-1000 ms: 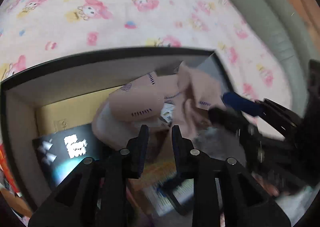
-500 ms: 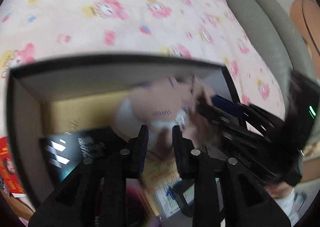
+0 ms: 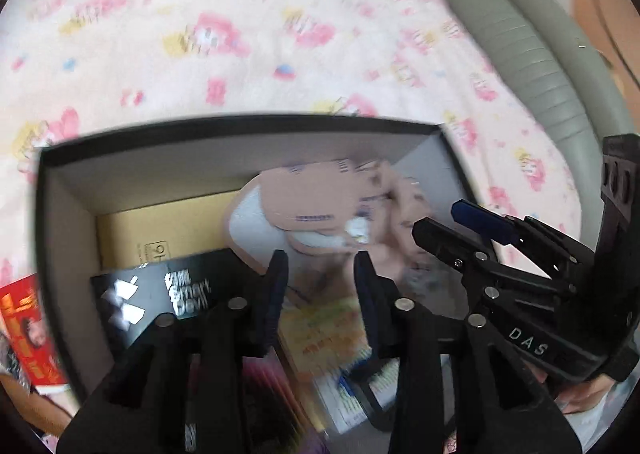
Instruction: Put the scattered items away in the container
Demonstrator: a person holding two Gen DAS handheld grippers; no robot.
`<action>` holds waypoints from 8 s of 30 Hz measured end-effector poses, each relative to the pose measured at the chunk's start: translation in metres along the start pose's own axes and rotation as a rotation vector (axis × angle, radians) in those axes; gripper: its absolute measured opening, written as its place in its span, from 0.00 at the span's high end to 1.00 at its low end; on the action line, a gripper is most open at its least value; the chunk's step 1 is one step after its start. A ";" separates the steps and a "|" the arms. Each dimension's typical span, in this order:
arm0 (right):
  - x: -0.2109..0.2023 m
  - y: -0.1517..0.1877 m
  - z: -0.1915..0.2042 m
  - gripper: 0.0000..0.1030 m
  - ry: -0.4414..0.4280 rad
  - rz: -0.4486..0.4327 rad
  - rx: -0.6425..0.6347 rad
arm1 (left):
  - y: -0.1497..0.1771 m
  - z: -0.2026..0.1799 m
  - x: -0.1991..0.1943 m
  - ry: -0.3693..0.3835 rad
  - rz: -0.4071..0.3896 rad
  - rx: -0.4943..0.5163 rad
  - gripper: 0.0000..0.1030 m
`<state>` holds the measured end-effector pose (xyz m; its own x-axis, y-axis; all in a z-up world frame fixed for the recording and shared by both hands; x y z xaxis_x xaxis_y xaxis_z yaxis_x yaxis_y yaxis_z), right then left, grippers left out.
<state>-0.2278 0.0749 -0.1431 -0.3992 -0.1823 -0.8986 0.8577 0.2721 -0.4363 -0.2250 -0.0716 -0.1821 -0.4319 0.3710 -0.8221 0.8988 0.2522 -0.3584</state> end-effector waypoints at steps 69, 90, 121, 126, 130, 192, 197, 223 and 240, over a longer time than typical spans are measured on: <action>0.095 0.119 0.301 0.45 -0.473 0.366 -0.192 | 0.171 0.299 -0.106 -0.259 -0.139 -0.521 0.78; 0.039 0.086 0.303 0.68 -0.491 0.216 -0.275 | 0.184 0.272 -0.148 -0.082 -0.236 -0.597 0.70; -0.039 0.114 0.232 0.71 -0.535 0.127 -0.203 | 0.179 0.228 -0.085 -0.088 0.131 -0.406 0.54; -0.025 0.107 0.236 0.71 -0.513 0.144 -0.176 | 0.172 0.255 -0.065 0.006 0.167 -0.519 0.49; -0.019 0.103 0.241 0.71 -0.504 0.153 -0.166 | 0.174 0.264 -0.067 -0.021 0.102 -0.538 0.98; -0.097 0.040 0.125 0.63 -0.503 -0.074 0.009 | 0.068 0.056 -0.176 -0.014 -0.238 -0.287 0.67; -0.132 0.021 0.034 0.63 -0.430 -0.175 0.095 | 0.024 -0.021 -0.150 0.064 -0.215 -0.179 0.67; 0.032 0.056 -0.029 0.65 -0.313 0.128 0.156 | 0.032 0.012 0.009 -0.124 0.049 -0.239 0.67; 0.040 0.054 -0.021 0.65 -0.271 0.110 0.104 | 0.054 0.000 0.013 -0.127 0.132 -0.200 0.70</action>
<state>-0.2044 0.1025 -0.2041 -0.2134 -0.4063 -0.8885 0.9251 0.2083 -0.3174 -0.1817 -0.0534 -0.2126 -0.2876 0.3002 -0.9095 0.9088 0.3852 -0.1602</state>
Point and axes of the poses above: each gripper's, at about its wrist camera, not at the fingertips, and x roughly the way its jaws point, z to its left, y to its underside, the point moved 6 cm from there along x, roughly the way its jaws point, and after that the axes turned 2 degrees about -y, right-handed, at the moved point
